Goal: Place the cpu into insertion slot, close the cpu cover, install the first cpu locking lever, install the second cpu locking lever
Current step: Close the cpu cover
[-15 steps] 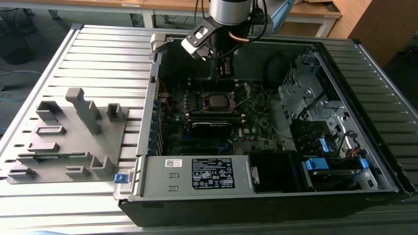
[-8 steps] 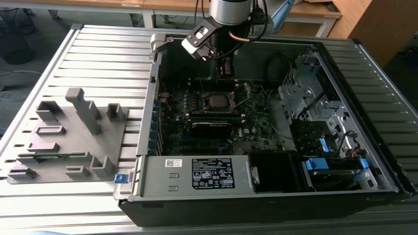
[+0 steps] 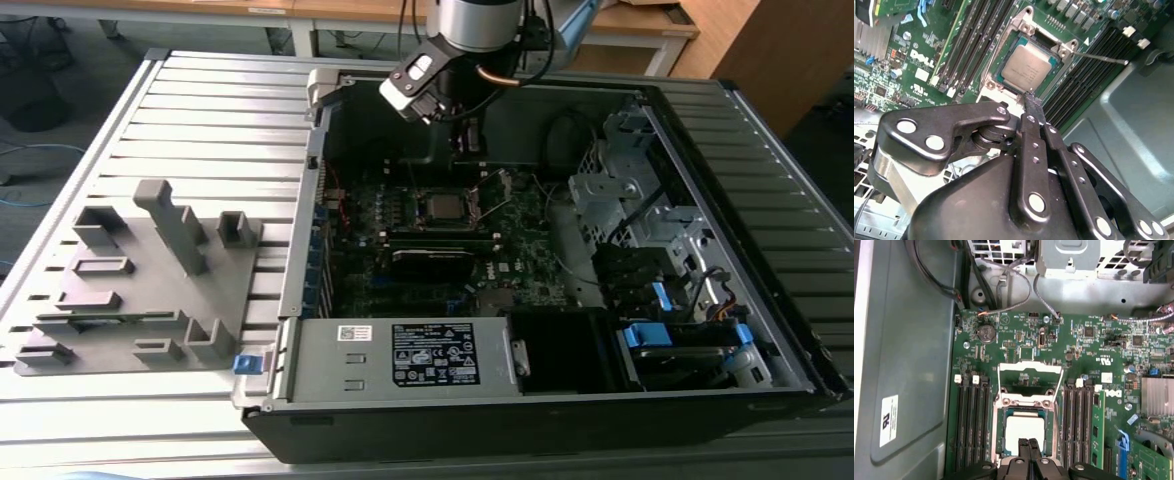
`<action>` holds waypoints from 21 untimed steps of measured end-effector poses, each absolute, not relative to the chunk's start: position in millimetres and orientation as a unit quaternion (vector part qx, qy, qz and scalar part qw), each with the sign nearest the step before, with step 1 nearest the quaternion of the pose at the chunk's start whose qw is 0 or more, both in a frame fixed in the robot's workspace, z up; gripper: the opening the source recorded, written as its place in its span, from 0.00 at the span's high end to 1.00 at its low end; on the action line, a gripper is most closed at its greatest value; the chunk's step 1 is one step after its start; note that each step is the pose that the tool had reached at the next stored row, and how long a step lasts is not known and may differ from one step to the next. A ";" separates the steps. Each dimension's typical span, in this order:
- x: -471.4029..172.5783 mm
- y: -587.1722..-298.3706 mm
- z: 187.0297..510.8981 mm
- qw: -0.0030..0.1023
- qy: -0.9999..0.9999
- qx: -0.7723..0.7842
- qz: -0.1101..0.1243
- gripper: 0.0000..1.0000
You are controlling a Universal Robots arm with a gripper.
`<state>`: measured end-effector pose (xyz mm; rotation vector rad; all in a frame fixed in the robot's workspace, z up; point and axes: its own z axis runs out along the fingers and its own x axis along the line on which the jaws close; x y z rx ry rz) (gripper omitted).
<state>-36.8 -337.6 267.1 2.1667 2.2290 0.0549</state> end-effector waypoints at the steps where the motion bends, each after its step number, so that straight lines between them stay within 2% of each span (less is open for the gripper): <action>1: -35.1 -337.6 267.1 0.016 0.717 0.697 0.018 0.89; 21: 6.6 -337.6 266.9 0.016 0.717 0.697 0.018 0.89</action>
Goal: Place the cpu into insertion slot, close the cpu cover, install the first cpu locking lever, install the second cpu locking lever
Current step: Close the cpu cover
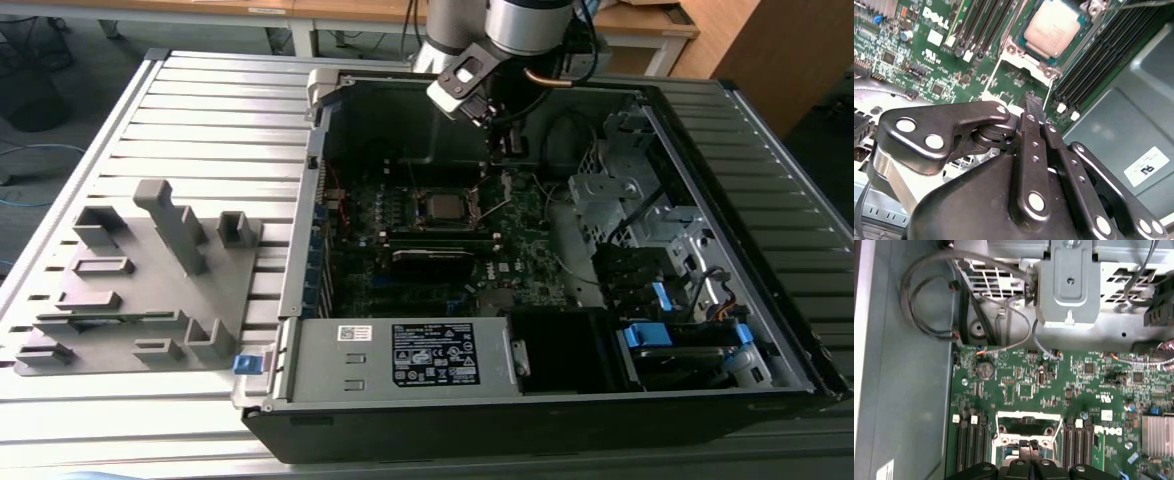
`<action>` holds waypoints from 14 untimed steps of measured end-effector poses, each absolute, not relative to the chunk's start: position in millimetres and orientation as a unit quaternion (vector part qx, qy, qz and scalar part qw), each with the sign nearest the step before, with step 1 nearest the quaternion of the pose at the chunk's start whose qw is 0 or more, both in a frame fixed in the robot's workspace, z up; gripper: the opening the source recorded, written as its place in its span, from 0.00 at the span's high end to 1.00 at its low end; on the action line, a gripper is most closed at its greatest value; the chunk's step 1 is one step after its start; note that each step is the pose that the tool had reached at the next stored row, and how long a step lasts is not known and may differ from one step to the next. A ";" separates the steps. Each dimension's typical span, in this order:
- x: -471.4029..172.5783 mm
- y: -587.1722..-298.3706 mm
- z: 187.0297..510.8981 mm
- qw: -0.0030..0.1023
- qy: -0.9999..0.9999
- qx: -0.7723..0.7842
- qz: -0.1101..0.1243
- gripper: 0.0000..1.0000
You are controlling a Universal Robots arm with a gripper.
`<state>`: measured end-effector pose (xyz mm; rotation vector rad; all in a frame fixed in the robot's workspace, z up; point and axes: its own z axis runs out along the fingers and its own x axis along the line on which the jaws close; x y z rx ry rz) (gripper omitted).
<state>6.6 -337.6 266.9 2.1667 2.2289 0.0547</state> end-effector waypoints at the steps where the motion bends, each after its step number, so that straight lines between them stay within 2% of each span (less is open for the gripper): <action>1: 8.6 -337.6 266.9 0.016 0.717 0.697 0.018 0.89; 14: 32.1 -337.6 266.7 0.016 0.717 0.697 0.018 0.89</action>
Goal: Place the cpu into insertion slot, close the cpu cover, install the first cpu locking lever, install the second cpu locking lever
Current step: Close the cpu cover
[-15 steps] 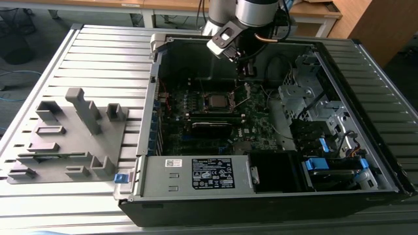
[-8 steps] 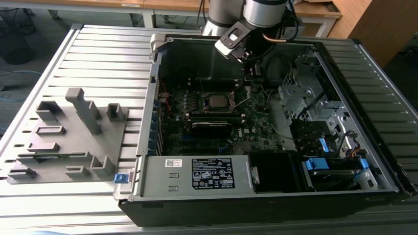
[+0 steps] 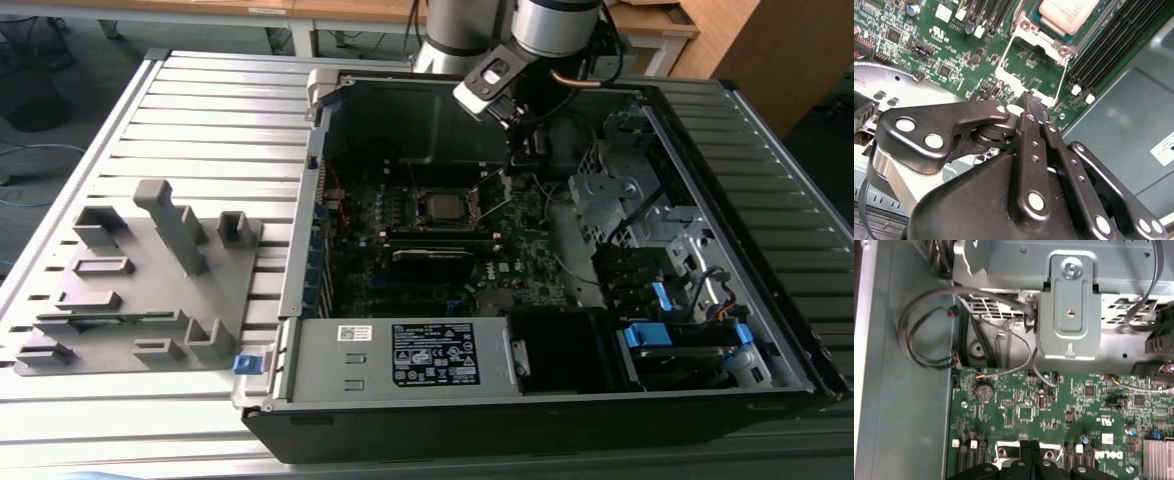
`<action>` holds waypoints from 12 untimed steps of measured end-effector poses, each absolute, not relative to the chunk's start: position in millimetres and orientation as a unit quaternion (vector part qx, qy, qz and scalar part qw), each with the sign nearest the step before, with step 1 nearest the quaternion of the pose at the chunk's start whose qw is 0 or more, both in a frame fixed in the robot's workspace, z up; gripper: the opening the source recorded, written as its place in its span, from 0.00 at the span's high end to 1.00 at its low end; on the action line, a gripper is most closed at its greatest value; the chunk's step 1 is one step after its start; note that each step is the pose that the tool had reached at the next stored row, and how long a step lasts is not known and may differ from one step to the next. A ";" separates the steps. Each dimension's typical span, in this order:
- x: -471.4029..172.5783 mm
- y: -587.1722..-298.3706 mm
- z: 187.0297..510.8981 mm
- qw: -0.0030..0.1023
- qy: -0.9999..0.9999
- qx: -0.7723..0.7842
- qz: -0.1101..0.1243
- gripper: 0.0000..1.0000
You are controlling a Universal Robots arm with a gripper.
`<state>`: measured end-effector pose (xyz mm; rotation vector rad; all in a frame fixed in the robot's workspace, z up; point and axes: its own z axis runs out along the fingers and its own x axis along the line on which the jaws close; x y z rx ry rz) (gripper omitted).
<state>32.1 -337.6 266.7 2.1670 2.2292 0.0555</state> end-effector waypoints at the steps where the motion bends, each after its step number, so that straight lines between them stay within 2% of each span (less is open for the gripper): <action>1: 33.9 -337.6 266.7 0.016 0.717 0.697 0.018 0.89; 12: 51.9 -337.5 266.7 0.016 0.717 0.697 0.018 0.89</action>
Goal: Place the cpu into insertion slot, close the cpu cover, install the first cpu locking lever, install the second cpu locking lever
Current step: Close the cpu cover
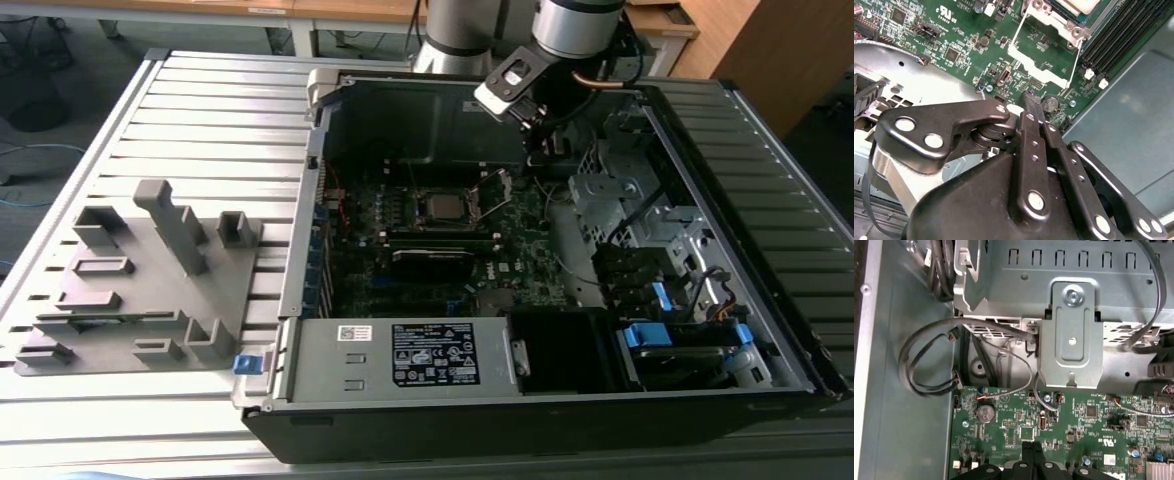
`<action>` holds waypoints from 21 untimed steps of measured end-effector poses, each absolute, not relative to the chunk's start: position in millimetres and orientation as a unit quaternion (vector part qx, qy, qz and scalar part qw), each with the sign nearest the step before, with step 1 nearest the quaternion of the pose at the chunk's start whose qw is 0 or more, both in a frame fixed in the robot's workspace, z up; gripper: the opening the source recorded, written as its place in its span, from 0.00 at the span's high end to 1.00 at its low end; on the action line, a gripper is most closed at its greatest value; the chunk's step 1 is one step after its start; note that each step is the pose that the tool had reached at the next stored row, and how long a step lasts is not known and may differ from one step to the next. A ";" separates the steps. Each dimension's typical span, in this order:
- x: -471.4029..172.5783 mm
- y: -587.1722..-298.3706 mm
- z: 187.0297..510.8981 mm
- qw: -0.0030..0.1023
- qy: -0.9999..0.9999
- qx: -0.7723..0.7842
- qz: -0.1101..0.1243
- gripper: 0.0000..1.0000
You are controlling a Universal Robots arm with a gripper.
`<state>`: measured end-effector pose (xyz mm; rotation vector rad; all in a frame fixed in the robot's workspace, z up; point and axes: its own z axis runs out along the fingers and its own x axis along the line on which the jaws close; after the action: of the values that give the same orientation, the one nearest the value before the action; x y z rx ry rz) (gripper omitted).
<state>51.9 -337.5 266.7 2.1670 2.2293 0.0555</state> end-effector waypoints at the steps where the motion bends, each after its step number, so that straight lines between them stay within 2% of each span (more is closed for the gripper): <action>1: 51.9 -337.5 266.7 0.016 0.717 0.697 0.018 0.89; 21: 52.1 -337.6 248.1 0.016 0.716 0.698 0.018 0.89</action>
<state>52.1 -337.6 248.1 2.1702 2.2261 0.0555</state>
